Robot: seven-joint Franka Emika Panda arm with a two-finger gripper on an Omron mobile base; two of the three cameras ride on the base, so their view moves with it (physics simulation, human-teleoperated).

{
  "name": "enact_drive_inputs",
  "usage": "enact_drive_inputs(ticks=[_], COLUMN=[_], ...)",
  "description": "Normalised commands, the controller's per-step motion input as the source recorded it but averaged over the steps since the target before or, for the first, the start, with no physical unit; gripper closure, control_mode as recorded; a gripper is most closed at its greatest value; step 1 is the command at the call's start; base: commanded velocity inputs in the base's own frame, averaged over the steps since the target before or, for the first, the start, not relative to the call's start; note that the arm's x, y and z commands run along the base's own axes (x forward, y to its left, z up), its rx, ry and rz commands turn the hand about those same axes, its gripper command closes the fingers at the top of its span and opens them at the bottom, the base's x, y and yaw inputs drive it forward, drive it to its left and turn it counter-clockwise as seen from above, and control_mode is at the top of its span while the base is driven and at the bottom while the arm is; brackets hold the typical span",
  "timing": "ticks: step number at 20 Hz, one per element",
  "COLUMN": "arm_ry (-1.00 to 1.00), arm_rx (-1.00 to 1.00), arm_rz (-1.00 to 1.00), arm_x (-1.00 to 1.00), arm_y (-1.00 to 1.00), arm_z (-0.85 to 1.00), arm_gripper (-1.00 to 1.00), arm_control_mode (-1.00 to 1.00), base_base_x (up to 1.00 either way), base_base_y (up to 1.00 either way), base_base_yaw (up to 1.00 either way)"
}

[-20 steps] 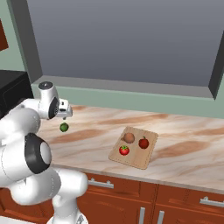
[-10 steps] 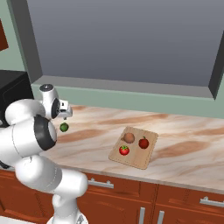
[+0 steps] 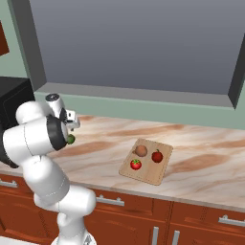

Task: Place the avocado, onion, tomato, and bell pepper on the cutting board.

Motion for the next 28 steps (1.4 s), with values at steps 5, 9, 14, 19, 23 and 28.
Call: enact_drive_inputs(ticks=[5,9,14,19,23,28], arm_ry=[0.0,0.0,0.0,0.0,0.0,0.0], arm_rx=[0.0,0.0,0.0,0.0,0.0,0.0], arm_rz=[0.0,0.0,0.0,0.0,0.0,0.0], arm_x=[0.11,0.0,0.0,0.0,0.0,0.0], arm_y=[0.0,0.0,-0.07,-0.11,-0.03,0.0], arm_z=[-0.2,-0.14,-0.11,-0.07,-0.05,-0.07], arm_gripper=[-1.0,-1.0,-1.0,-1.0,-1.0,-1.0], arm_control_mode=[-1.0,-1.0,-1.0,-1.0,-1.0,-1.0], base_base_x=[0.0,0.0,0.0,0.0,0.0,0.0], base_base_y=[0.0,0.0,0.0,0.0,0.0,0.0], base_base_yaw=[0.0,0.0,0.0,0.0,0.0,0.0])
